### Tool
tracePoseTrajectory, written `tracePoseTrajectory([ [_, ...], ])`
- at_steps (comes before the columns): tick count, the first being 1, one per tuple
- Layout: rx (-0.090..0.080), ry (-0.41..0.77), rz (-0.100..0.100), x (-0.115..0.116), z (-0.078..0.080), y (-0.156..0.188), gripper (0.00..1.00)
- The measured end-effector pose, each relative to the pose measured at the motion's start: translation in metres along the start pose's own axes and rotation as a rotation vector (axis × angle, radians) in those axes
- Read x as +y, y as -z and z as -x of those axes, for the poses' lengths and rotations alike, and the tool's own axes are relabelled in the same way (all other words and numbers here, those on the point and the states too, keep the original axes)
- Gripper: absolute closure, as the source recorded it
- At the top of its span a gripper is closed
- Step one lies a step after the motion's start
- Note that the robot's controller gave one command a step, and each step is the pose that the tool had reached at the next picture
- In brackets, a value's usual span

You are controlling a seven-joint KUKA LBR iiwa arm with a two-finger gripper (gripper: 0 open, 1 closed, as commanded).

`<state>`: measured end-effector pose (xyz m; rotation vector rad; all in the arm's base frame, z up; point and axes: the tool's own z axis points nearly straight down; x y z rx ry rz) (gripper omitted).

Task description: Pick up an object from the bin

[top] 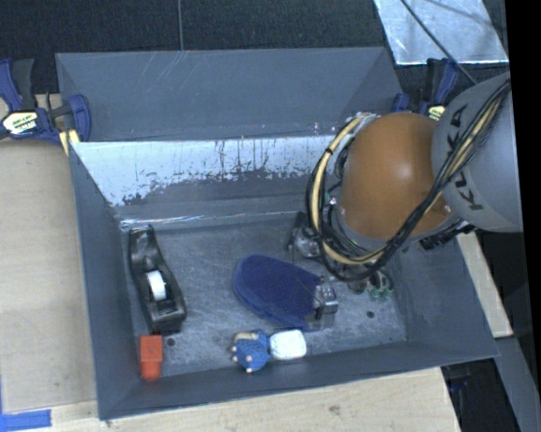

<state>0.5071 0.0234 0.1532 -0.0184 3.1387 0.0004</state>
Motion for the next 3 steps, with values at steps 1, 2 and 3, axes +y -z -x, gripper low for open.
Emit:
tracePoseTrajectory([
  [1, 0.006, -0.232, -0.001, 0.005, 0.020, -0.083, 0.00],
  [2, -0.001, -0.233, 0.000, 0.005, 0.022, -0.080, 1.00],
  [3, -0.009, -0.193, 0.001, 0.018, 0.023, 0.077, 1.00],
])
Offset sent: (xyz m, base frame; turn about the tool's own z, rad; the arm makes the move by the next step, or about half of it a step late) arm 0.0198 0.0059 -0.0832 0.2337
